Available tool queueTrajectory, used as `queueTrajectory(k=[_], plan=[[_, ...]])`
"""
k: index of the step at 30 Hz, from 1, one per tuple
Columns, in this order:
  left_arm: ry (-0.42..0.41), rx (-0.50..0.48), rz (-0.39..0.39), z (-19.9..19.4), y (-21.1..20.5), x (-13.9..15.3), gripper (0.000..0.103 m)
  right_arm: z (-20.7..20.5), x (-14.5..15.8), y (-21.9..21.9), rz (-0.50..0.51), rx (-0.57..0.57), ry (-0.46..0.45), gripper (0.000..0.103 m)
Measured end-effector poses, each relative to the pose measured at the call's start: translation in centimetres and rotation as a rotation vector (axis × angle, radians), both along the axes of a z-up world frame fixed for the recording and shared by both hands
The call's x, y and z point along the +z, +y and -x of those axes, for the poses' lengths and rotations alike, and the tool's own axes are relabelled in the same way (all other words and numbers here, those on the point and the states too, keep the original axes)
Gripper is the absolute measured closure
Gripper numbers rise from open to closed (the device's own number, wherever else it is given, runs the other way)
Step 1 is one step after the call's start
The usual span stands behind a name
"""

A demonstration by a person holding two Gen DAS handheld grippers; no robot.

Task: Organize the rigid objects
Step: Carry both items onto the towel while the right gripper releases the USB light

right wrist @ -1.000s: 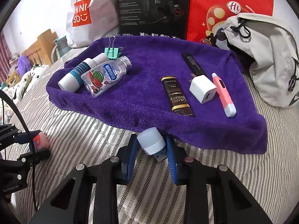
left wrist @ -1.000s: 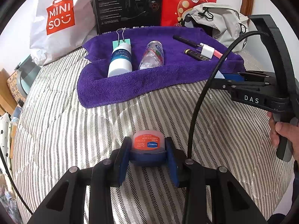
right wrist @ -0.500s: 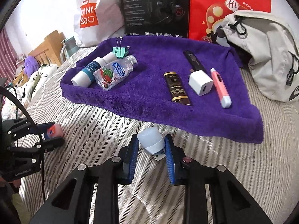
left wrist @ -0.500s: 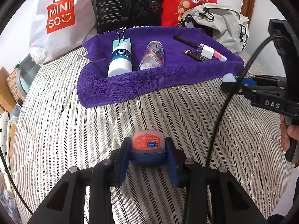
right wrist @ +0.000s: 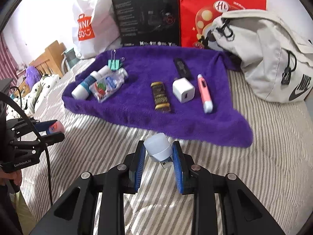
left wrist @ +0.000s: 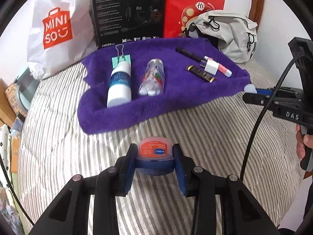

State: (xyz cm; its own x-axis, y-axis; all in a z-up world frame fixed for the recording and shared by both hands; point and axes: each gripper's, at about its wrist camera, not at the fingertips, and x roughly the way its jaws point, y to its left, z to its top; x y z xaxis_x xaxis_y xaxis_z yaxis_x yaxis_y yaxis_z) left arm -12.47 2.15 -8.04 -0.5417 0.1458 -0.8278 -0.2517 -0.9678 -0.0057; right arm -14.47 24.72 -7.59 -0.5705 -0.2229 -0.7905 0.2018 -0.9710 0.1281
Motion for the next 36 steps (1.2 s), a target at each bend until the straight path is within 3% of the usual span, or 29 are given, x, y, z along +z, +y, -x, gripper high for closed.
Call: queueTrajectory(k=[6, 14, 26, 36], plan=[[0.009, 0.008, -0.011, 1.1, 0.0, 0.8, 0.068, 3.5, 1.5, 1.1, -0.02, -0.013, 0.011, 0.075], [-0.002, 0.019, -0.024, 1.9, -0.5, 0.5, 0.068, 8.8, -1.6, 1.5, -0.073, -0.003, -0.101, 0.075], [0.014, 0.001, -0.037, 3.2, -0.5, 2.0, 0.068, 10.4, -2.4, 0.9, -0.105, 0.064, -0.159, 0.075], [0.037, -0.042, -0.033, 6.5, 1.4, 3.2, 0.068, 9.9, -1.5, 1.7, -0.084, 0.093, -0.172, 0.066]])
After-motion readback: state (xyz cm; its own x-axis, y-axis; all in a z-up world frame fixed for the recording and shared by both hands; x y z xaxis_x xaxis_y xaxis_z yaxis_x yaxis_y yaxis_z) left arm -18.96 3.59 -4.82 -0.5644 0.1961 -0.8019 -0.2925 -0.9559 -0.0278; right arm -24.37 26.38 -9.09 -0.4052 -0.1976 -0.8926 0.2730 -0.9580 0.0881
